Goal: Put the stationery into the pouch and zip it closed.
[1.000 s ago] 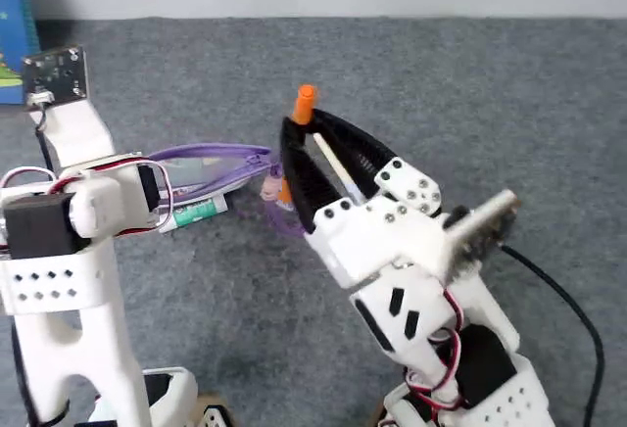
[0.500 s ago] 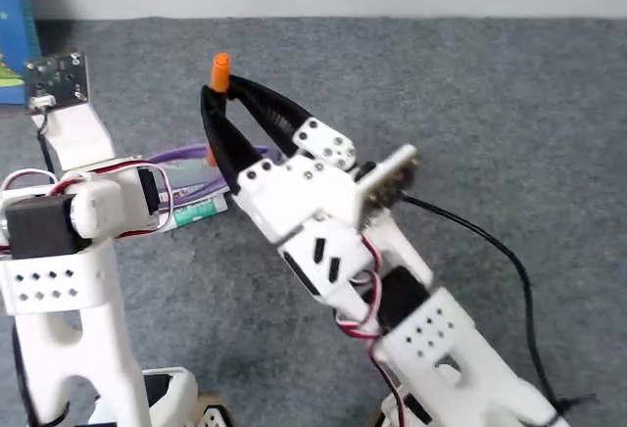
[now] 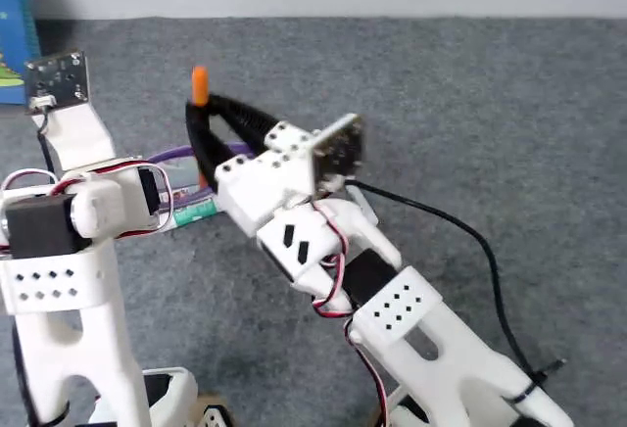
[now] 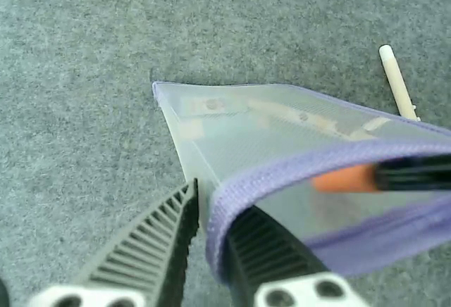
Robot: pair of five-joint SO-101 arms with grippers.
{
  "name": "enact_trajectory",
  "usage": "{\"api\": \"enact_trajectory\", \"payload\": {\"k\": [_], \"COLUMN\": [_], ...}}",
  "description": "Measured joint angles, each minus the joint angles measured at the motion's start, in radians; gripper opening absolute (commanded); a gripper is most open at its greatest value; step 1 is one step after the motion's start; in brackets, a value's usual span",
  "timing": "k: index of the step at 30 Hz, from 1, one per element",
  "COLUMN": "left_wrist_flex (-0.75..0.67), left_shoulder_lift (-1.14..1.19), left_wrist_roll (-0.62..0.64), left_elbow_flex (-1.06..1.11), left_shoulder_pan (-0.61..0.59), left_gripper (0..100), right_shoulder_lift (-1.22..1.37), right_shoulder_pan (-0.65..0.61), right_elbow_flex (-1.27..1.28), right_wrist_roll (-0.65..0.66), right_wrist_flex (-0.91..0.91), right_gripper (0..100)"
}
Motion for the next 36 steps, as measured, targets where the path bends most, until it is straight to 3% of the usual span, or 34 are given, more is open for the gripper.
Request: {"api": "enact_trajectory", "payload": {"k": [4,13,19,25,31,36], "left_wrist_flex": [0.000,0.000,0.000,0.000,0.000,0.000], "left_shoulder_lift": [0.000,0.000,0.000,0.002,0.002,0.002], "left_wrist_roll": [0.000,0.000,0.000,-0.003,-0.003,-0.003], "left_elbow_flex": [0.000,0.002,0.002,0.002,0.002,0.002], "left_shoulder_pan": [0.000,0.000,0.000,-0.054,-0.118,-0.120], "left_gripper": [1,1,1,1,1,1], "right_shoulder_lift": [0.000,-0.218,-0.379,-0.358,-0.144,0.109], "right_shoulder_pan": [-0.006,0.034,0.196,0.353,0.430,0.430], "right_elbow_flex": [0.000,0.000,0.000,0.000,0.000,-0.006], "right_wrist_roll": [0.000,0.000,0.000,0.000,0.032,0.115], "right_wrist_flex": [0.107,0.356,0.641,0.864,0.893,0.779], "right_gripper": [23.7,24.6,24.5,24.5,24.7,24.6]}}
